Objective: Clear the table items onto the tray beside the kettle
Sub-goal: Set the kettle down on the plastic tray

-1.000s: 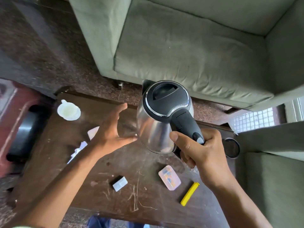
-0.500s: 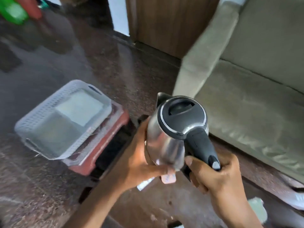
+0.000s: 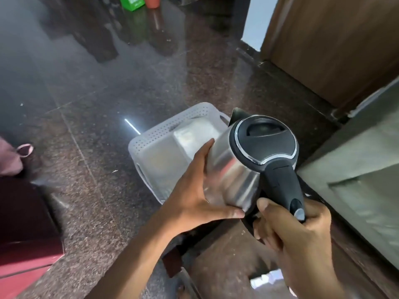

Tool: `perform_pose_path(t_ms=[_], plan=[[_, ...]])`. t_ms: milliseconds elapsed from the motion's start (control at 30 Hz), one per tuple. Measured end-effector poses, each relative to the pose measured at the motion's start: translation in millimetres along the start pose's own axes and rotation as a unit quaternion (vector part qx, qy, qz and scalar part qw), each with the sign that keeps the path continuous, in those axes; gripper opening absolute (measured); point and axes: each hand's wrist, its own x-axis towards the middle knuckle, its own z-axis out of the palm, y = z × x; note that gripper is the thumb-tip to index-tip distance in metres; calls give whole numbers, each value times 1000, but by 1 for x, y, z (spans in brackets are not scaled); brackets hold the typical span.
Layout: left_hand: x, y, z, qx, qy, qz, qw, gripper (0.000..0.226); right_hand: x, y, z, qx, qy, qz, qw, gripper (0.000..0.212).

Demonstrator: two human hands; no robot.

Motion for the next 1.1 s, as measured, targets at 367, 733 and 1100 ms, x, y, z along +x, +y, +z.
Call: perform_pose_path(t_ms=[367, 733, 1100], plan=[[15, -77, -121, 62, 77, -3, 995, 130, 32, 22, 155, 32, -27, -22, 999, 57], [34, -106, -173, 135, 17, -87, 987, 134, 56, 71, 226, 37, -54, 12, 998, 45], [34, -129, -179, 135, 20, -110, 985, 134, 60, 94, 239, 53, -80, -32, 995, 49]])
